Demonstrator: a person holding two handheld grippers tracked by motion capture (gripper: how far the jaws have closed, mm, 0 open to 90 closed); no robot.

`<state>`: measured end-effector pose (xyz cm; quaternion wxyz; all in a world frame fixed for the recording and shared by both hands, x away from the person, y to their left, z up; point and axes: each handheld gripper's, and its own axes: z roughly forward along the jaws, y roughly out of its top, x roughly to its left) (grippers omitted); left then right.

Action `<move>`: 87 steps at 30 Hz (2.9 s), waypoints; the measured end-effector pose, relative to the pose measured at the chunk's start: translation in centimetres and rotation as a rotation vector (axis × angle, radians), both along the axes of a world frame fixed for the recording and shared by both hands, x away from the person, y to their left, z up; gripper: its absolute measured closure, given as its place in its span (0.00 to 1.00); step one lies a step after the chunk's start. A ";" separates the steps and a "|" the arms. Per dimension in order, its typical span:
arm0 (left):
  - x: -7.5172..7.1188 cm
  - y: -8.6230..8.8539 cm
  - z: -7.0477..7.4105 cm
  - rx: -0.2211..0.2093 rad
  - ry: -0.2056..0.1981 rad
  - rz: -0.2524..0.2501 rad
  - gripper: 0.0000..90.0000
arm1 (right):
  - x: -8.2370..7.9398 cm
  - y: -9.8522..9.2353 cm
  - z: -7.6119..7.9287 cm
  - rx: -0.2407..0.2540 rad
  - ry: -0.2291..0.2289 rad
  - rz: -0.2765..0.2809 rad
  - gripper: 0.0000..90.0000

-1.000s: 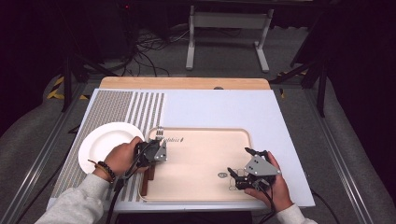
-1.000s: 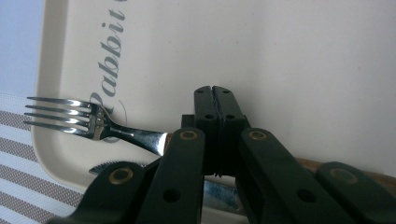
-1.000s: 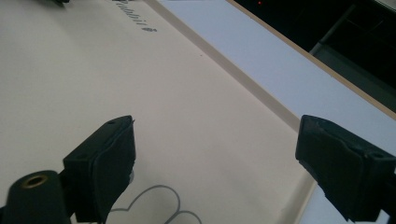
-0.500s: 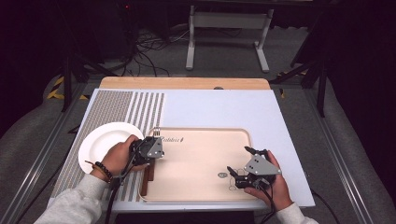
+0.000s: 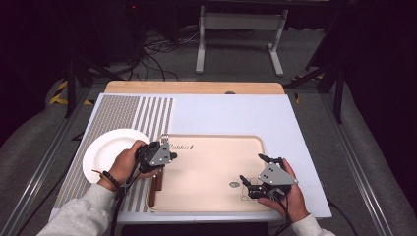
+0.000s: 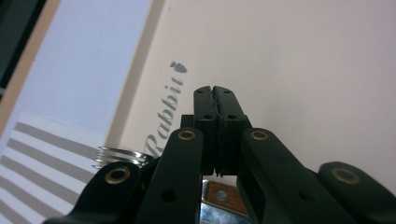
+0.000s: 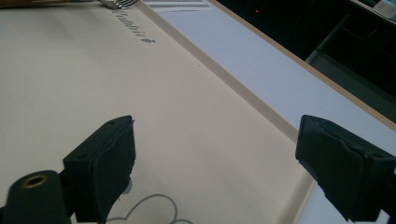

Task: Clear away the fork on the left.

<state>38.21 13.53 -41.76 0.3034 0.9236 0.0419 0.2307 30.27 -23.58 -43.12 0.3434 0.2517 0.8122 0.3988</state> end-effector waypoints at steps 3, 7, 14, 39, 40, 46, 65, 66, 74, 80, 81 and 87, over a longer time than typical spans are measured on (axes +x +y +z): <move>0.0 0.1 0.1 -0.016 -0.003 0.007 0.98 | 0.0 0.0 0.0 0.003 0.000 0.000 0.15; 0.0 0.3 0.1 -0.032 -0.009 0.008 0.97 | 0.0 0.0 0.0 0.003 0.000 0.000 0.15; -0.2 0.5 0.4 -0.075 -0.029 0.000 0.88 | 0.1 0.0 0.0 0.010 0.000 0.000 0.15; -0.5 0.6 0.5 -0.249 0.007 0.026 0.15 | 0.0 0.0 0.1 0.017 -0.001 -0.001 0.14; -0.5 0.7 0.5 -0.248 0.005 0.026 0.14 | 0.0 0.0 0.1 0.018 -0.002 -0.001 0.14; -0.8 0.8 0.7 -0.255 -0.003 0.038 0.11 | 0.0 0.0 0.1 0.021 -0.001 -0.001 0.14; -1.6 2.2 1.5 -0.275 -0.030 0.055 0.09 | -0.2 0.2 0.1 0.024 -0.001 0.005 0.14; -1.6 2.3 1.5 -0.278 -0.024 0.055 0.09 | -0.2 0.2 0.1 0.024 0.000 0.005 0.14; -2.1 3.1 1.9 -0.276 -0.043 0.072 0.08 | -0.2 0.1 0.2 0.028 -0.003 -0.001 0.14; -2.6 4.0 2.0 -0.284 -0.052 0.086 0.08 | -0.2 0.1 0.2 0.030 -0.003 0.000 0.13; -2.6 4.1 2.1 -0.284 -0.057 0.086 0.08 | -0.2 0.1 0.2 0.032 -0.001 0.001 0.13; -3.1 5.1 2.1 -0.290 -0.064 0.102 0.07 | -0.2 0.2 0.2 0.037 -0.003 0.012 0.13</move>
